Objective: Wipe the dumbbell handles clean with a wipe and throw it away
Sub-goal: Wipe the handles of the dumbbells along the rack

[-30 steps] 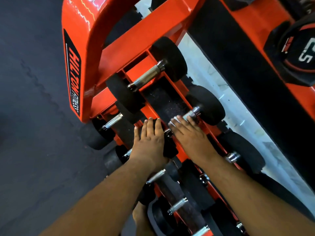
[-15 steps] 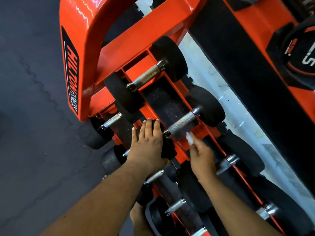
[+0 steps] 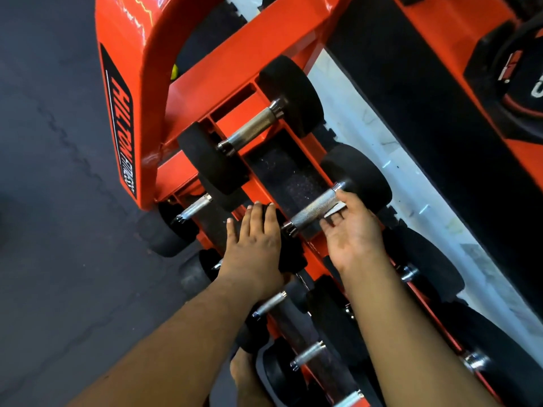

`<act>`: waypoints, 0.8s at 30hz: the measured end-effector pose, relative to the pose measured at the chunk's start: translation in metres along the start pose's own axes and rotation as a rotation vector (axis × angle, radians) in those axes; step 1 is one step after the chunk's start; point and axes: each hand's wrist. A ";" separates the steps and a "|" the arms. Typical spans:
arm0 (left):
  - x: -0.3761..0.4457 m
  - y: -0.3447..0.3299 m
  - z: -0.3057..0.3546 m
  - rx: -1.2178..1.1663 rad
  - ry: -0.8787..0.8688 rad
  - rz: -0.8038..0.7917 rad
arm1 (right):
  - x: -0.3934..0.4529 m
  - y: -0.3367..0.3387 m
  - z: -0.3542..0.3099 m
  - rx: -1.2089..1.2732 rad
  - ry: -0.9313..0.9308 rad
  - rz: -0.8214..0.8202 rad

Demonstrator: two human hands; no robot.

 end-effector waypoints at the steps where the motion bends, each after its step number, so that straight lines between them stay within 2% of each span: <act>1: 0.000 0.000 0.000 0.004 0.001 -0.001 | -0.001 -0.001 0.000 -0.016 0.017 0.031; 4: 0.000 0.000 0.001 0.007 0.005 -0.002 | 0.006 -0.015 -0.003 -0.052 -0.046 0.076; 6: 0.000 0.001 0.002 0.007 0.007 0.003 | 0.006 -0.019 -0.004 -0.092 -0.119 0.013; 10: 0.000 -0.002 0.001 0.013 0.009 0.000 | -0.005 0.001 0.007 -0.110 -0.114 -0.052; 15: 0.000 0.000 0.003 0.012 0.017 -0.002 | -0.002 -0.018 0.020 -0.070 -0.153 0.019; 21: 0.000 0.000 0.002 0.010 0.012 0.002 | -0.018 0.007 0.033 -0.251 -0.099 -0.126; 24: 0.000 0.000 0.002 -0.002 0.008 0.008 | -0.016 -0.002 0.027 -0.266 -0.207 -0.174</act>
Point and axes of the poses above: each hand's wrist, its own x-axis towards the middle knuckle, its own y-axis out of the back of the hand, z = x × y, and after that the axes turned 5 degrees about z, right-handed
